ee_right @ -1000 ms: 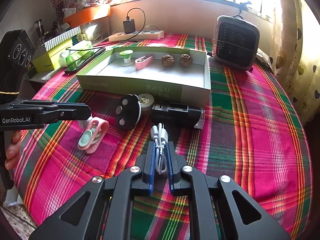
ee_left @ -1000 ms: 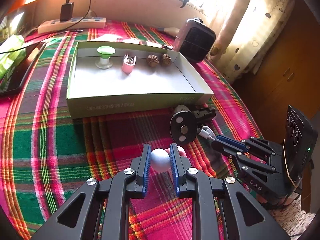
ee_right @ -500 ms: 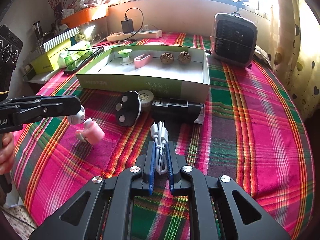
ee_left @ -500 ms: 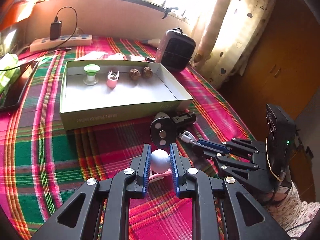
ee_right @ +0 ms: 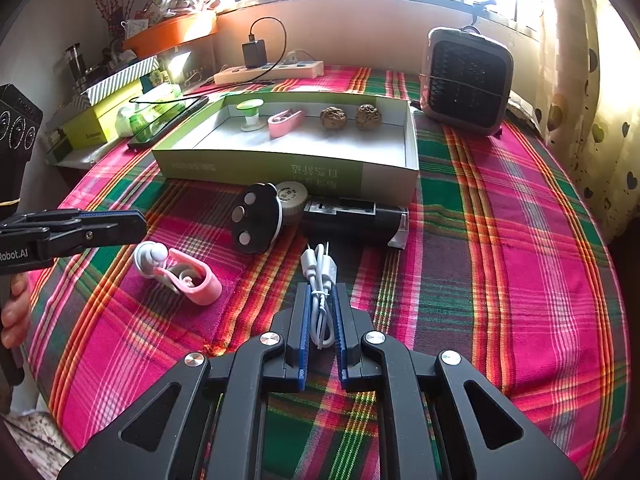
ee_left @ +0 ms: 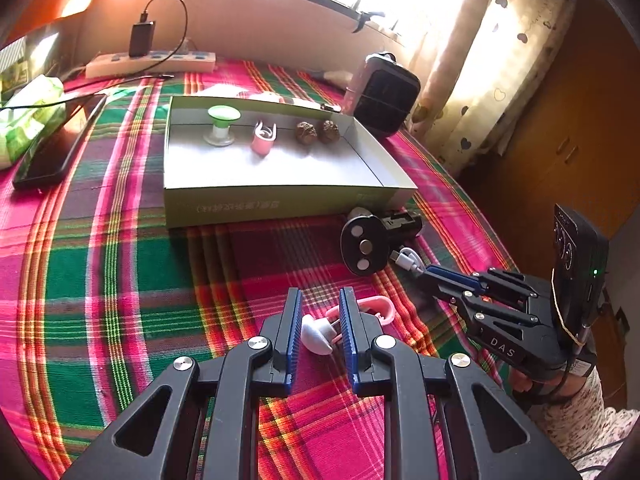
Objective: Organize objects
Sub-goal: 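Close the left tool on the white knob toy while the right tool grasps the white USB cable, then lift the white knob toy with the left tool while the right tool lifts the cable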
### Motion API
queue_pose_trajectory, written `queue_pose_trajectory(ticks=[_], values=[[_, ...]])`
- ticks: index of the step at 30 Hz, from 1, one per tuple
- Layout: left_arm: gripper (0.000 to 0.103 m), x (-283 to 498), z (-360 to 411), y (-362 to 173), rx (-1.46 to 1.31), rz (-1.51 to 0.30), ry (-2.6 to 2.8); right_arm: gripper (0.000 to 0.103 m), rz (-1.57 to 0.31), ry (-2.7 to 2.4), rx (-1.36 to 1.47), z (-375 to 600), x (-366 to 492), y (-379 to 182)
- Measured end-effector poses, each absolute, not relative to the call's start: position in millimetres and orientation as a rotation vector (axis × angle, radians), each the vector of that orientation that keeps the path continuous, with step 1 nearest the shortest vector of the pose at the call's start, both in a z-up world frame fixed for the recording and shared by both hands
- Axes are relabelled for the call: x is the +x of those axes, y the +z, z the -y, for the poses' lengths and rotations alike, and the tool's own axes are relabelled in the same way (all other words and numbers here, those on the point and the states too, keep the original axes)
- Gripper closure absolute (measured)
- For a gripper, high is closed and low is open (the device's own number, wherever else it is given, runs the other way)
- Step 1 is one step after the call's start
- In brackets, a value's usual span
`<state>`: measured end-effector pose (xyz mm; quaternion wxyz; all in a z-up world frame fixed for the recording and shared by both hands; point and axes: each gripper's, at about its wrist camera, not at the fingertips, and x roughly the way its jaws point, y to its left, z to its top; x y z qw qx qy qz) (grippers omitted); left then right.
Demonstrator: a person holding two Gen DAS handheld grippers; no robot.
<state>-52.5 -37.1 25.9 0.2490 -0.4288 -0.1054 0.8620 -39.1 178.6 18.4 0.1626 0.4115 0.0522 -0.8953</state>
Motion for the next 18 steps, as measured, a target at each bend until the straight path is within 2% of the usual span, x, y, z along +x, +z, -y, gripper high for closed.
queue_pose_trajectory(ticks=[10,11,13,18], values=[[0.085,-56.5,56.6,16.7,-1.21,0.335,2.38,0.091,-0.166,-2.579,1.182,-183.3,-35.9,19.6],[0.082,-55.4,57.6,17.1,-1.206,0.336,2.376,0.091,-0.163,-2.577,1.18,-183.1,-35.3,19.7],[0.071,-51.9,59.0,18.1,-1.198,0.335,2.37,0.091,-0.158,-2.574,1.182,-183.1,-34.4,18.9],[0.065,-42.5,58.8,17.4,-1.199,0.301,2.369,0.091,-0.162,-2.58,1.201,-185.6,-33.2,15.5]])
